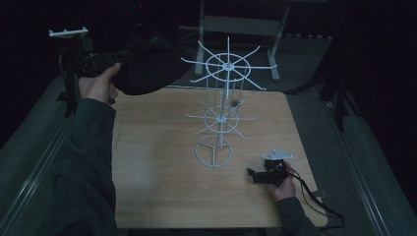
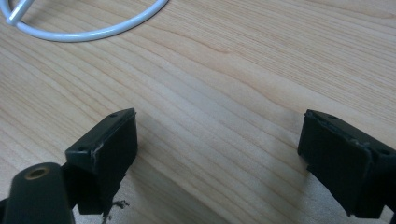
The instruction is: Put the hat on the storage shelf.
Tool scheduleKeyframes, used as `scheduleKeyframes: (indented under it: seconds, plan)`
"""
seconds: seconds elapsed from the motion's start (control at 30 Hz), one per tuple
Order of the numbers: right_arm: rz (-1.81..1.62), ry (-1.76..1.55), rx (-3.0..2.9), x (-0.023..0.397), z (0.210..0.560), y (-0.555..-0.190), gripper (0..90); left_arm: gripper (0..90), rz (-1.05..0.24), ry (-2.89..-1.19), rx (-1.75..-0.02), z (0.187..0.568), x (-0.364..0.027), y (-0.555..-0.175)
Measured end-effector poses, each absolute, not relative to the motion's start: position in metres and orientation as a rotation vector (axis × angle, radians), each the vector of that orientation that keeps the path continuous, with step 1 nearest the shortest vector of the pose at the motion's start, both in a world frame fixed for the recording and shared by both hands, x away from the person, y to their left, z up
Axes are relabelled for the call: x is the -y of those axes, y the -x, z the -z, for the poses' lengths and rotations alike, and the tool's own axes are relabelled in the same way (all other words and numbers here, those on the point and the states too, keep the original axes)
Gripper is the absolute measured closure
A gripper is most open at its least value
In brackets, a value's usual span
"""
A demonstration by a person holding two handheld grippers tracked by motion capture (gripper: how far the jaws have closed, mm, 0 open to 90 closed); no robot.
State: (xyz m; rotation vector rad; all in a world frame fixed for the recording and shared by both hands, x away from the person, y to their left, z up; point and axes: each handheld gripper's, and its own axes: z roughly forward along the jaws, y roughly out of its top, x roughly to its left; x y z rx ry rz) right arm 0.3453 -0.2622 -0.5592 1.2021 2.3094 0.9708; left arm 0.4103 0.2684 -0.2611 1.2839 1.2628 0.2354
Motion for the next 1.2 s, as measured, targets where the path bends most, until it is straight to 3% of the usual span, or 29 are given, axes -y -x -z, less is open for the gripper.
scheduleKeyframes:
  seconds: [1.2]
  plan:
    - [-0.970,-1.202,-2.310,0.262,0.559,-0.345,11.5,86.6,-0.216,-1.148,-1.262,0.234,-0.273,-0.398]
